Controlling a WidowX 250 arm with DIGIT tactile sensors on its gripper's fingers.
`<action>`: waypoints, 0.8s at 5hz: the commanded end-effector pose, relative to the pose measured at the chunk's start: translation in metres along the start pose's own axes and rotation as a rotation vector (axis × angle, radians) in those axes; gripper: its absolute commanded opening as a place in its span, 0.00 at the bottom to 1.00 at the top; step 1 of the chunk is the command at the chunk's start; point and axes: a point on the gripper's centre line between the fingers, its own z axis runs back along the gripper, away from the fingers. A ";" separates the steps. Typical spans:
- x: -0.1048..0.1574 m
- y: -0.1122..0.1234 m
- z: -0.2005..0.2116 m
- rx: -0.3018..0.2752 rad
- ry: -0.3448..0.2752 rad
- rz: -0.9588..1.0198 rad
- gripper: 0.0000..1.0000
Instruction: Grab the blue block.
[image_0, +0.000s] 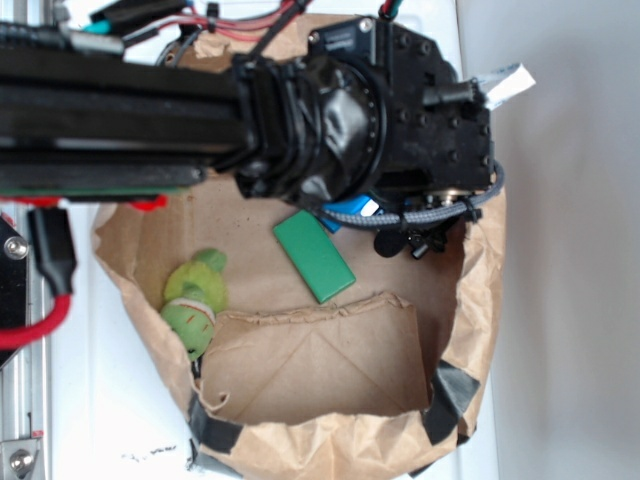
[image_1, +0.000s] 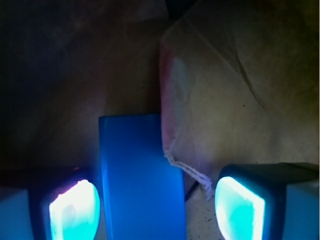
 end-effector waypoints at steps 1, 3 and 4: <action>0.019 -0.004 0.030 -0.024 -0.050 -0.022 1.00; 0.019 -0.004 0.030 -0.024 -0.050 -0.022 1.00; 0.016 -0.001 0.020 -0.108 -0.051 -0.002 1.00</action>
